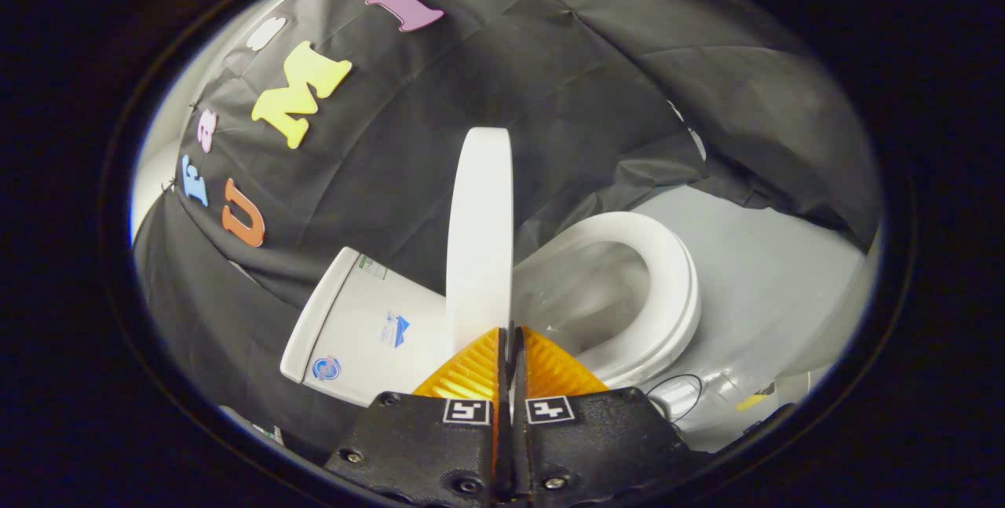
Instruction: Open the toilet lid.
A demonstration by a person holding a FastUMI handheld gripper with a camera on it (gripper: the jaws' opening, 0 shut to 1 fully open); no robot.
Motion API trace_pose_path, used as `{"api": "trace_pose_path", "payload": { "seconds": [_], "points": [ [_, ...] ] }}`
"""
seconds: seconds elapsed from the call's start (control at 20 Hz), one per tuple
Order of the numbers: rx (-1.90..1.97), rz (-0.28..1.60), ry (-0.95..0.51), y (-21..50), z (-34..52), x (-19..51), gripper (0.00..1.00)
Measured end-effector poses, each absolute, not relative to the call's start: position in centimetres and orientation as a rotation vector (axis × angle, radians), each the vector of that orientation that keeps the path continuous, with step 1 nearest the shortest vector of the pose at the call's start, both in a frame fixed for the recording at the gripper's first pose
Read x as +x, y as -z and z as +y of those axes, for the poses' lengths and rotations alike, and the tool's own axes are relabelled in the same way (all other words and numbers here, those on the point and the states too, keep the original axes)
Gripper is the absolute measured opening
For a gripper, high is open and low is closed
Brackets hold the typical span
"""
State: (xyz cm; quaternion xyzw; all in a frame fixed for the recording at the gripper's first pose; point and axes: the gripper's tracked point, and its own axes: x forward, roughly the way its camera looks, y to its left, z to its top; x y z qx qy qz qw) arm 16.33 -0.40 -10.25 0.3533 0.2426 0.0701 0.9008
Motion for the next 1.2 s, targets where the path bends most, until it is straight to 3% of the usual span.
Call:
{"api": "trace_pose_path", "payload": {
  "seconds": [1.2],
  "points": [
    [0.425, 0.424, -0.116, 5.1, 5.1, 15.7, 0.05]
  ]
}}
